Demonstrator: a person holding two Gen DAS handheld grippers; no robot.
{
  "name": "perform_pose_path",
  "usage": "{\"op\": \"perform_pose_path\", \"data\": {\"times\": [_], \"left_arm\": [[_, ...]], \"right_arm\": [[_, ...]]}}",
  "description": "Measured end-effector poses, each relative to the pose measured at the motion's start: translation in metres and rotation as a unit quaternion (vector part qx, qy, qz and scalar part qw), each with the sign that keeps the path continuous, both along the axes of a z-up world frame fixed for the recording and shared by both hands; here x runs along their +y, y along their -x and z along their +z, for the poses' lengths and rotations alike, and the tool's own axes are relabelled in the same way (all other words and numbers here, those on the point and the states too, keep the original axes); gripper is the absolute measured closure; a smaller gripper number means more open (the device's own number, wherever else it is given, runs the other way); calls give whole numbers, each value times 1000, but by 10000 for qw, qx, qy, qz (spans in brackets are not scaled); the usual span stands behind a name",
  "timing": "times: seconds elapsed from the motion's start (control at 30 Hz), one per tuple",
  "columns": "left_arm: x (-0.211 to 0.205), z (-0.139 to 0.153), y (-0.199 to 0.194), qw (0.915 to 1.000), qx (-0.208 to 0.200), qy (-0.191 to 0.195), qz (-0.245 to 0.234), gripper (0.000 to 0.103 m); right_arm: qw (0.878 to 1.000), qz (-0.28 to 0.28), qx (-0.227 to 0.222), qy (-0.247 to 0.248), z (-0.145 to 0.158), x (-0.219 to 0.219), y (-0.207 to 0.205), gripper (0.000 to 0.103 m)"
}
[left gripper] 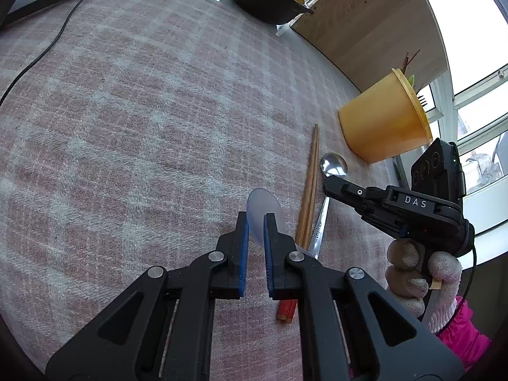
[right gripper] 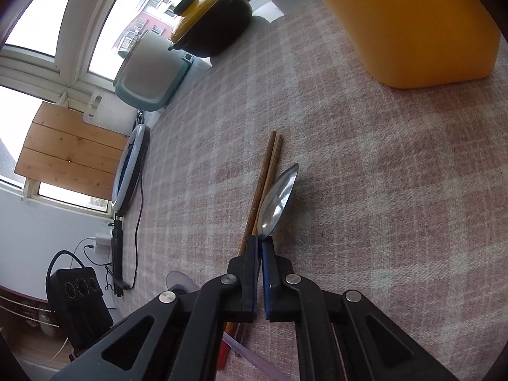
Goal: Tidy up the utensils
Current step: 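Grasp the clear plastic spoon with the left tool while the right tool grasps the metal spoon, then carry both held spoons up over the yellow container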
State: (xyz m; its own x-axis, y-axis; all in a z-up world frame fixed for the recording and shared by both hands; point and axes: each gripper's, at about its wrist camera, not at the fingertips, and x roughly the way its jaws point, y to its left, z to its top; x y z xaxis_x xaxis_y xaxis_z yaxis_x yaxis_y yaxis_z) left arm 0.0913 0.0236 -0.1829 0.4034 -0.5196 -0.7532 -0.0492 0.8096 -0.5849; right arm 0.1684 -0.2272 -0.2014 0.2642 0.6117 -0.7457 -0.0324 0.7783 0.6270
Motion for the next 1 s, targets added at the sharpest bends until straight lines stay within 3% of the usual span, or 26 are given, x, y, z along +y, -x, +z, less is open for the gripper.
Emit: {"op": "perform_pose_path", "data": {"times": [0.4,0.7,1.0], "left_arm": [[-3,-1,-11,9998,-52,-104,176,99],[1,39,-9,9967,-594,-466,291,103],[-18,84,-8,9886,-1276,-756,270,103]], "right_arm": [[9994,160,-259,161,7,2,7,103],[9902,345,-1171,684,53,-6,23,103],[9814,104,-1764,747,92,-33,42,103]]}}
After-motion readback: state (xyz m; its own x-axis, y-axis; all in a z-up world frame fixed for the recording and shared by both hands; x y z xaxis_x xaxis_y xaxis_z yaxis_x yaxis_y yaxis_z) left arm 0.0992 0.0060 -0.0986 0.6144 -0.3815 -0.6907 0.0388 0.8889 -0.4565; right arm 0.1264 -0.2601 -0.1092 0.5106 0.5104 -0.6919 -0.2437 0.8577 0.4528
